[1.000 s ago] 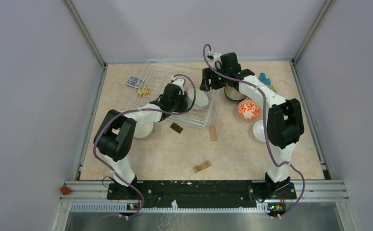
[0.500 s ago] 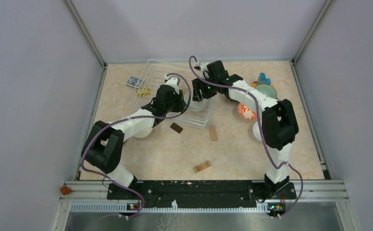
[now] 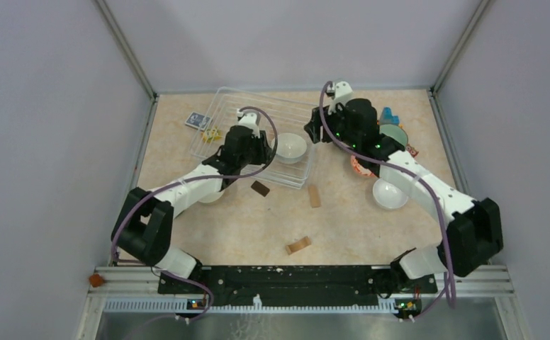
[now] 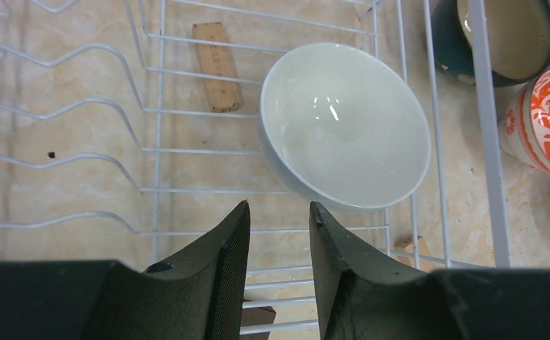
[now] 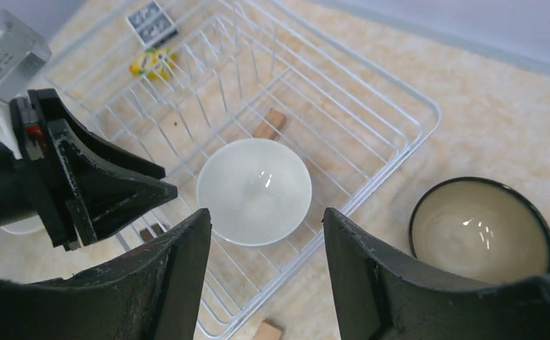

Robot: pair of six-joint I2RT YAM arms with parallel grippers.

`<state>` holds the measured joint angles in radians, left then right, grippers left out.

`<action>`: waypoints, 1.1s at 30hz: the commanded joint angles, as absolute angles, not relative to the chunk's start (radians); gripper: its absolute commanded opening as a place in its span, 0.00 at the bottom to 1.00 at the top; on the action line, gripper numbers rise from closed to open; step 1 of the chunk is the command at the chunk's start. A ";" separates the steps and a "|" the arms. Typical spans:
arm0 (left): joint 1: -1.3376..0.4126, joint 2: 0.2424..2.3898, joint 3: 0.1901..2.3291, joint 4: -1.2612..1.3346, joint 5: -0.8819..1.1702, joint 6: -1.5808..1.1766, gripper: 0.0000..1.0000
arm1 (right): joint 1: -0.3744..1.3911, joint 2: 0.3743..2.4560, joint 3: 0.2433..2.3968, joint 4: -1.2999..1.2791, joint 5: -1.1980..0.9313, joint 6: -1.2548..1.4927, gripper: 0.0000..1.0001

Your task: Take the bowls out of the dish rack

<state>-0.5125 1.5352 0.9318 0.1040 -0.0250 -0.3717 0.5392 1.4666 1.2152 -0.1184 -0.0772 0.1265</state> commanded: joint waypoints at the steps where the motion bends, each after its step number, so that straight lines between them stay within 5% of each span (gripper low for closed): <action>1: -0.511 1.427 0.919 0.121 -0.074 -0.376 0.43 | 0.537 1.335 1.089 0.100 -0.003 0.159 0.59; 5: -0.512 1.344 0.883 0.129 -0.122 -0.386 0.52 | 0.537 1.273 1.000 0.155 -0.003 0.183 0.59; 13: -0.507 1.297 0.911 0.046 -0.247 -0.482 0.98 | 0.537 1.182 0.831 0.247 -0.015 0.287 0.59; 33: -0.481 1.602 1.232 -0.192 -0.089 -0.585 0.95 | 0.536 1.014 0.611 0.388 -0.136 0.330 0.60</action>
